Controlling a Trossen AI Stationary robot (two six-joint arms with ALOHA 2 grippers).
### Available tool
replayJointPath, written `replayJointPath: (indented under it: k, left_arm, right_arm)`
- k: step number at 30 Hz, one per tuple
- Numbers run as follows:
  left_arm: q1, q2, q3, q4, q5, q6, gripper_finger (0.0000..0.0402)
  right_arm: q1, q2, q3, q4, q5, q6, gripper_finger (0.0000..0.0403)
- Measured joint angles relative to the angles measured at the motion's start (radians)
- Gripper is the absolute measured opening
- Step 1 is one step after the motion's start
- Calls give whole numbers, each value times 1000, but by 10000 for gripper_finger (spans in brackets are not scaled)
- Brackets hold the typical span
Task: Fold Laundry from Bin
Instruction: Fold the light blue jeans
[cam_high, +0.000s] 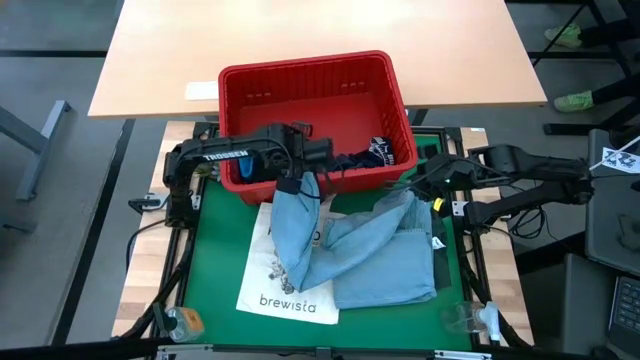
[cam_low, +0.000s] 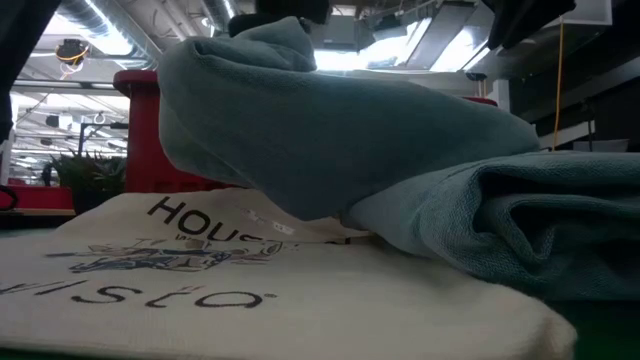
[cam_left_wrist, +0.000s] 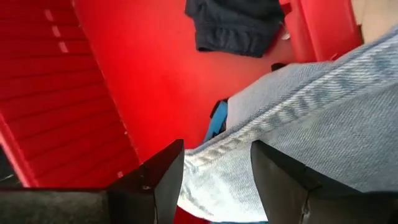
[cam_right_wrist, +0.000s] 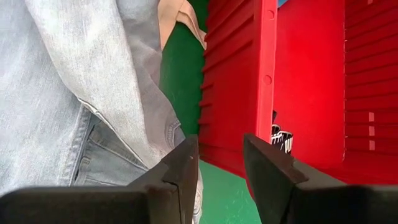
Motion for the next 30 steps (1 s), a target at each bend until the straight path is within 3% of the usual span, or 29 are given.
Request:
replayJointPath:
  k: [8,14,30]
  left_arm:
    - [44,0,0,0,122,4,181]
    - [59,0,0,7,243,116,181]
    - [14,0,0,38,363,99,173]
  right_arm:
    - [0,14,-27,-2,0,-1,127]
    - [0,13,-33,-5,0,-25,127]
    - [0,13,-33,-5,0,-25,127]
